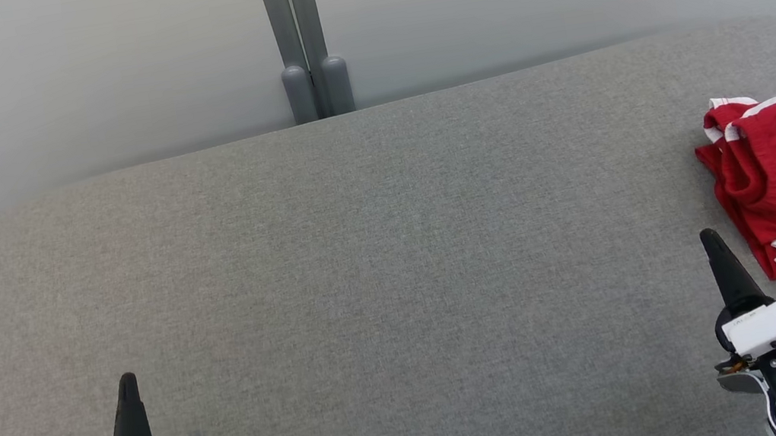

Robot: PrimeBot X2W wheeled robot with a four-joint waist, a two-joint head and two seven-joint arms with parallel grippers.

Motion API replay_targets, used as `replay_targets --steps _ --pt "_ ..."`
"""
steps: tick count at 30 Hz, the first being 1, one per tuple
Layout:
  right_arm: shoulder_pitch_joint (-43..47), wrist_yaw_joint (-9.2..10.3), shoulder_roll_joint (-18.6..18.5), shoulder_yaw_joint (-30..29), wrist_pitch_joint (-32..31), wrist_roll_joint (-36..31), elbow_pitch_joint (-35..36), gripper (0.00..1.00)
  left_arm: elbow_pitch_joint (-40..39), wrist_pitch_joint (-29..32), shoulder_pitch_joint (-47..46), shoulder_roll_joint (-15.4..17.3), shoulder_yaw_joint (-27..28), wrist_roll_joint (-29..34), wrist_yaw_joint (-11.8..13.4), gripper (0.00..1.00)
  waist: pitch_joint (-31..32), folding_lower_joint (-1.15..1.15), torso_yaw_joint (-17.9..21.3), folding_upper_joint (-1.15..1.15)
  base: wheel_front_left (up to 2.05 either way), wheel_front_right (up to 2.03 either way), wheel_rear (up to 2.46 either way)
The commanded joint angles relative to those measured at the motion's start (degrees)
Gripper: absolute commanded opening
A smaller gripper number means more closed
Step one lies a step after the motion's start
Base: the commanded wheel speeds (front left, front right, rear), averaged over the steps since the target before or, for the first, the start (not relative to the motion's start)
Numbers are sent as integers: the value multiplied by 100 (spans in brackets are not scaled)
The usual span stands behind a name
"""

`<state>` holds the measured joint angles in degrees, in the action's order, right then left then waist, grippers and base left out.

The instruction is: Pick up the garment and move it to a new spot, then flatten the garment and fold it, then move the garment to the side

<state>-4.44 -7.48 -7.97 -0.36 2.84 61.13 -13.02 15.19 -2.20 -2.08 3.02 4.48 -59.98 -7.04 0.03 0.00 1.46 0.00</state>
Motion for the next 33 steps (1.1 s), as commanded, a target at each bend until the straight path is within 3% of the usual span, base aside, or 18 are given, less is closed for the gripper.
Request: replay_targets --steps 1,33 --pt "-137 -3 -11 -52 -45 165 31 0 -71 37 -172 18 34 -146 -22 0 0 0 -3 0 0 0 0" --pt "-179 -3 259 -346 -521 1780 -39 0 -104 499 -328 1 136 -1819 -46 0 -10 0 -69 0 0 0 0"
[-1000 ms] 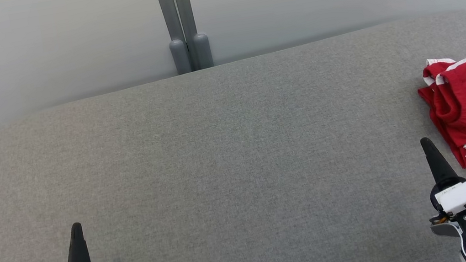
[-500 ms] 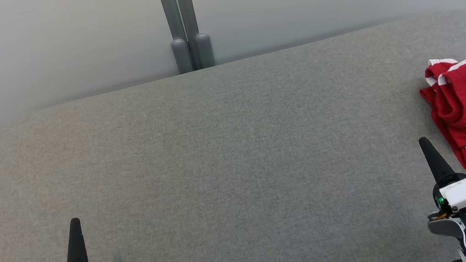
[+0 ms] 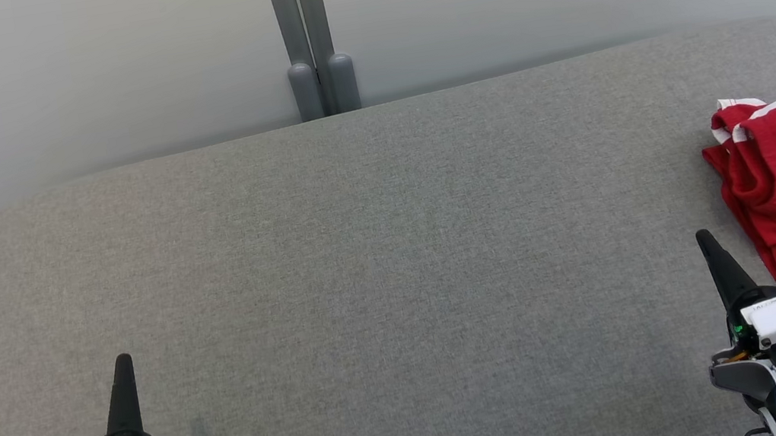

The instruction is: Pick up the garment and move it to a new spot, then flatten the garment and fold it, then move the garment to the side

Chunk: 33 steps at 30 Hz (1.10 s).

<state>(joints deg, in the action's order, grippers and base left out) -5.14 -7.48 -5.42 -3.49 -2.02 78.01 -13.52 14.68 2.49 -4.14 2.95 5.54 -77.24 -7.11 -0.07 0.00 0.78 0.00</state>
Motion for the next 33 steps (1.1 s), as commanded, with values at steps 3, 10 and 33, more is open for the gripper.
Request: replay_targets --steps 3,10,33 --pt "-108 -3 22 -56 -69 216 5 0 -55 59 -137 6 38 -217 -40 0 -1 0 -7 0 0 0 0" --pt "-117 -3 72 -110 -157 513 -10 0 -60 147 -164 3 55 -517 -46 0 -3 0 -22 0 0 0 0" --pt "-122 -3 219 -270 -414 1359 -50 0 -69 396 -243 -7 106 -1416 -51 0 -10 0 -69 0 0 0 0"
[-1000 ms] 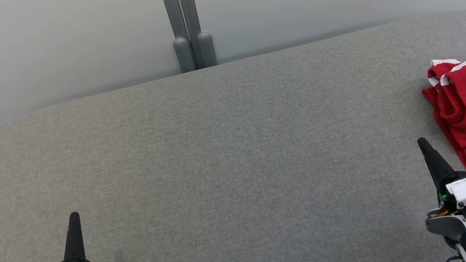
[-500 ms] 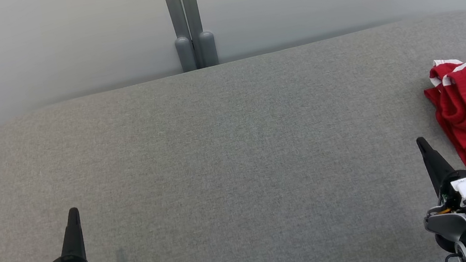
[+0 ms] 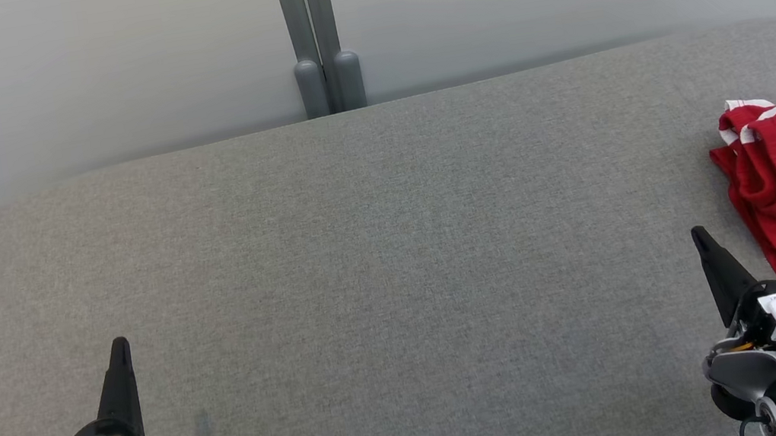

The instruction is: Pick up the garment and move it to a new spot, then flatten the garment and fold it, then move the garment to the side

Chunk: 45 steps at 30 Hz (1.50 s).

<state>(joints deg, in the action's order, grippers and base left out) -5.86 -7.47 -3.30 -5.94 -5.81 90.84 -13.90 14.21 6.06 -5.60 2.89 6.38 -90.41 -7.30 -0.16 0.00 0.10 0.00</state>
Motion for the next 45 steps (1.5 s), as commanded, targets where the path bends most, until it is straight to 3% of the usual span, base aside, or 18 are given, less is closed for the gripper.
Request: replay_targets --steps 1,45 --pt "-48 -4 12 -29 -39 105 -14 0 -21 40 -98 -2 23 -124 -33 0 -1 0 -3 0 0 0 0" --pt "-49 -4 37 -62 -80 166 -18 0 -21 69 -94 -2 26 -201 -34 0 -2 0 -10 0 0 0 0"
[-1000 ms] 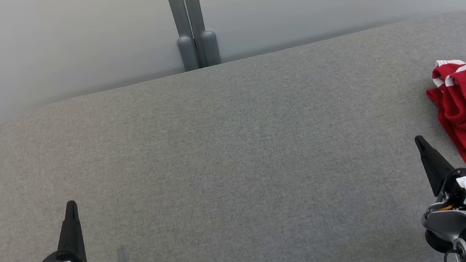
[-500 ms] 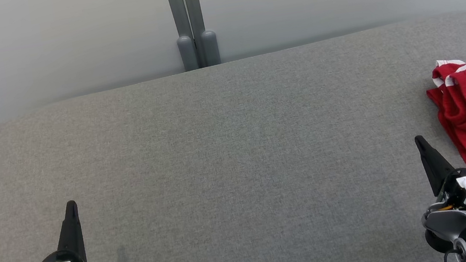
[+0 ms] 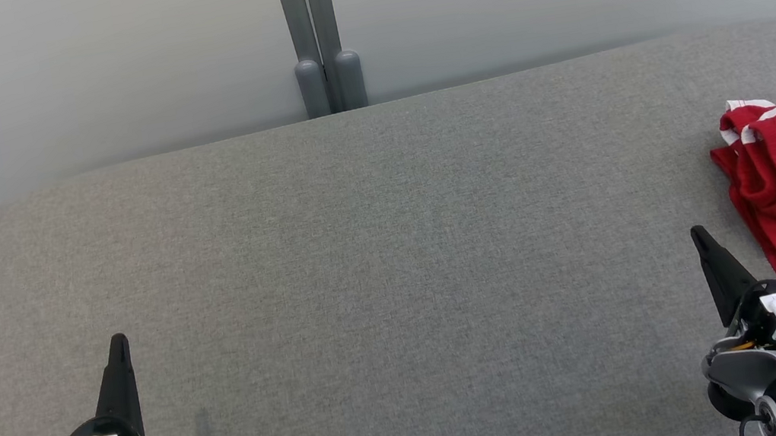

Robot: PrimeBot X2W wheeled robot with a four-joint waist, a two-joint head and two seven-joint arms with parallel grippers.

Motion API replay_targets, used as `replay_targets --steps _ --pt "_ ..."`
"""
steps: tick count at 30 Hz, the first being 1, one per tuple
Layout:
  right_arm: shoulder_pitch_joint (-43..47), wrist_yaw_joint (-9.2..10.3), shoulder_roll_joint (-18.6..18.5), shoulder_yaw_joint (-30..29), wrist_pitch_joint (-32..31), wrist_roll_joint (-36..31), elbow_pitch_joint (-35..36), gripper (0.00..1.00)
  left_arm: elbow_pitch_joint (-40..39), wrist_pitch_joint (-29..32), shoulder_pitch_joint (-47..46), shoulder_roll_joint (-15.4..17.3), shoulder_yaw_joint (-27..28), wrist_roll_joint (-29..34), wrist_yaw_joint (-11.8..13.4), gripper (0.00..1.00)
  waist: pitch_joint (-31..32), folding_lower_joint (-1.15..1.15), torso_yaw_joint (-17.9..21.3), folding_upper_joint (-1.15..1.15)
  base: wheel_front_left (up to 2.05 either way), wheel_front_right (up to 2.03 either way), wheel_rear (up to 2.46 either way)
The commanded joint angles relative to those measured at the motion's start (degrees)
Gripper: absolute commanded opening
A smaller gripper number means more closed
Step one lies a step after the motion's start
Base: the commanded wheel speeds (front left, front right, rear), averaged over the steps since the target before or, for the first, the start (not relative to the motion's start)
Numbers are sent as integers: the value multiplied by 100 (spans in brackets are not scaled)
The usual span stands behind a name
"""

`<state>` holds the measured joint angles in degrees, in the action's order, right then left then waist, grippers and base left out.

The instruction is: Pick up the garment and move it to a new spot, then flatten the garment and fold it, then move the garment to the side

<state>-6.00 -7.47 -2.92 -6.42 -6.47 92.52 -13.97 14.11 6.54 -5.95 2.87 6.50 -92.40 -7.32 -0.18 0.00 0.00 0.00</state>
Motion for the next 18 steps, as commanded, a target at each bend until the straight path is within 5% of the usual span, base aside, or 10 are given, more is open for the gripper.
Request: replay_targets --steps 1,18 --pt "-35 -4 -1 -14 -14 -2 -11 0 -11 20 -59 0 14 -2 -31 0 0 0 0 0 0 0 0" --pt "-36 -4 2 -18 -20 -8 -12 0 -12 20 -59 0 13 -3 -31 0 0 0 0 0 0 0 0"
